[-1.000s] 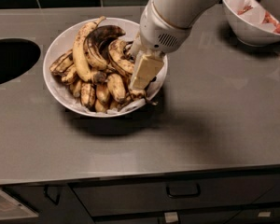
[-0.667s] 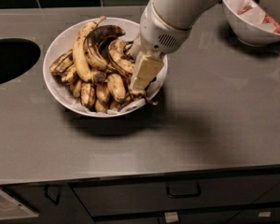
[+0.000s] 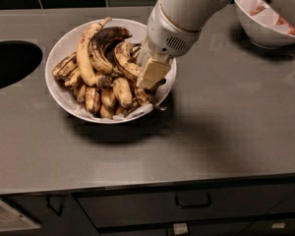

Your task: Pick banana from white bowl

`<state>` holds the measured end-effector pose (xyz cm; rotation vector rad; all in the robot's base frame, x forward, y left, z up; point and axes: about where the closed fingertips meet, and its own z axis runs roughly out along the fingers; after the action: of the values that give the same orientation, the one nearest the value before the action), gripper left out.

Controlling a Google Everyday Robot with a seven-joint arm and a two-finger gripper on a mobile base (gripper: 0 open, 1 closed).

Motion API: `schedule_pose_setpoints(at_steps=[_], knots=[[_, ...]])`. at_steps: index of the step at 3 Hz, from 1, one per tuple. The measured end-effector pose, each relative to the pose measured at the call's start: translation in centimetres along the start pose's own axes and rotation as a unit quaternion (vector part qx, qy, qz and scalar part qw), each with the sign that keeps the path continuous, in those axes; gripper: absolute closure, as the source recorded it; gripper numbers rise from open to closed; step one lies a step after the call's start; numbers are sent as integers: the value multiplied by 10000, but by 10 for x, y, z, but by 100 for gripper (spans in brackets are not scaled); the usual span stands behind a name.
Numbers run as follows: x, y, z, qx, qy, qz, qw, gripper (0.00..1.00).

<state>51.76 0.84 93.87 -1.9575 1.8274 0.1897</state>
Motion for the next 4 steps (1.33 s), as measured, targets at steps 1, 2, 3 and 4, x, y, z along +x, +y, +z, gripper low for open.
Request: schedule_pose_setpoints(at_steps=[1,2,3,4], knots=[[0,0,0,3,1,-1,10000,99],[-5,4,-16,181,49,-81,9998,100],[-12,13,-45,504,109,-178,9985,100],[-19,21,-69,839,31,-291,9960,100]])
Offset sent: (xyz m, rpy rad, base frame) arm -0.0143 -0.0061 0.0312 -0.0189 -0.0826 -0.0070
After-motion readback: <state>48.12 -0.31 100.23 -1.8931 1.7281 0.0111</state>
